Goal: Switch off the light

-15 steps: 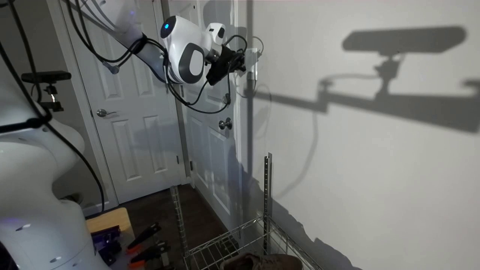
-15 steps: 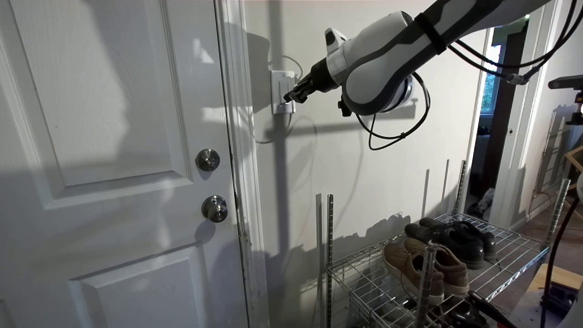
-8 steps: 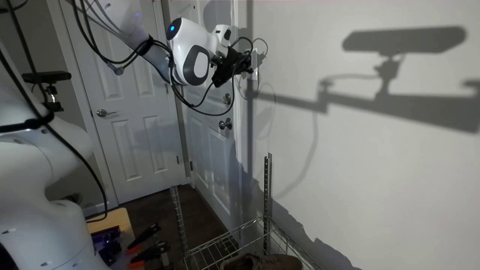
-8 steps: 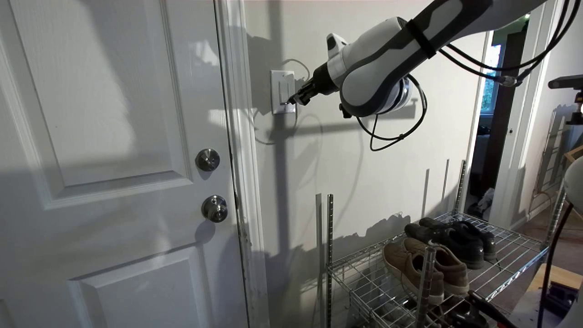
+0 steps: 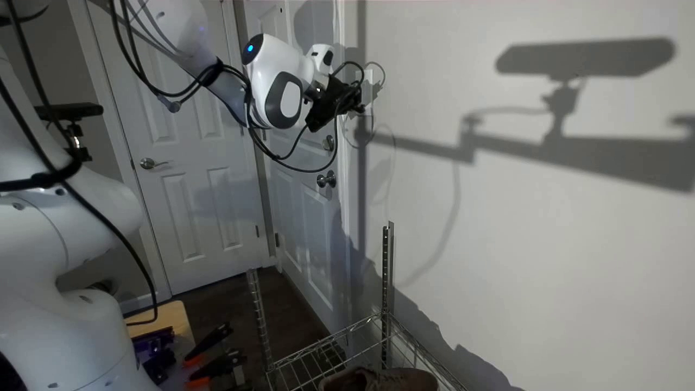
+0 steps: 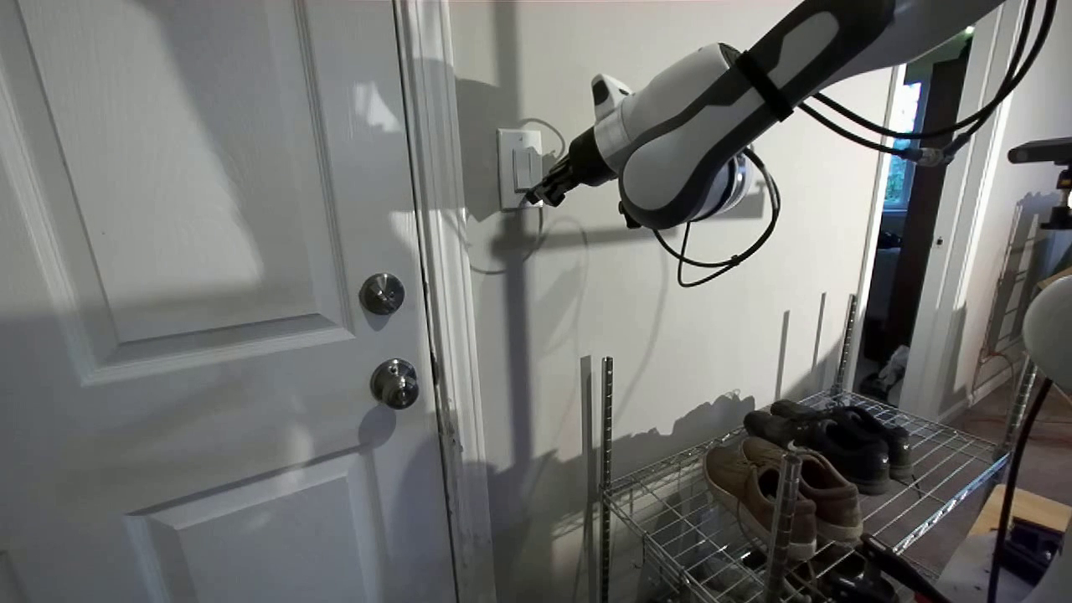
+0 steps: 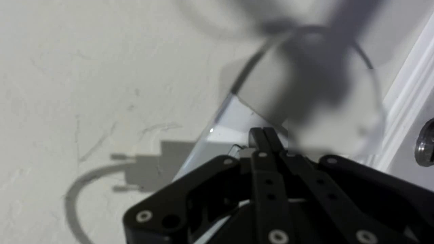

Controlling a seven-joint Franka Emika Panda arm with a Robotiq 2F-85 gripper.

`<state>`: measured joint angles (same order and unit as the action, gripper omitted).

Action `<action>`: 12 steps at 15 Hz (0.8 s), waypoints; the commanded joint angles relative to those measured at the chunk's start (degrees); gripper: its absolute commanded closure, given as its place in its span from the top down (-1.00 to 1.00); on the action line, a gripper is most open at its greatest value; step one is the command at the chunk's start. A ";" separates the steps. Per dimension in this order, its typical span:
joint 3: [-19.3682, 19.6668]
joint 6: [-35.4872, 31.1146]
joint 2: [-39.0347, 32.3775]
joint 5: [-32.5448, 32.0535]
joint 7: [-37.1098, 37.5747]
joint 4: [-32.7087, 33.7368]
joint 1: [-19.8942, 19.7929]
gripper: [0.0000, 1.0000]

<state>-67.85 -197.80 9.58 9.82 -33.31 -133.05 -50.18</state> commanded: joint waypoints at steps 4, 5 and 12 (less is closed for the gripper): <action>-4.49 -0.02 2.66 0.97 1.61 2.40 -4.02 -0.93; -6.01 -0.02 2.72 0.98 1.47 2.88 -5.44 -0.94; -20.55 -1.60 6.96 1.06 3.83 3.01 -22.06 -0.94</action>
<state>-82.18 -199.44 14.10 9.85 -31.85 -130.16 -64.38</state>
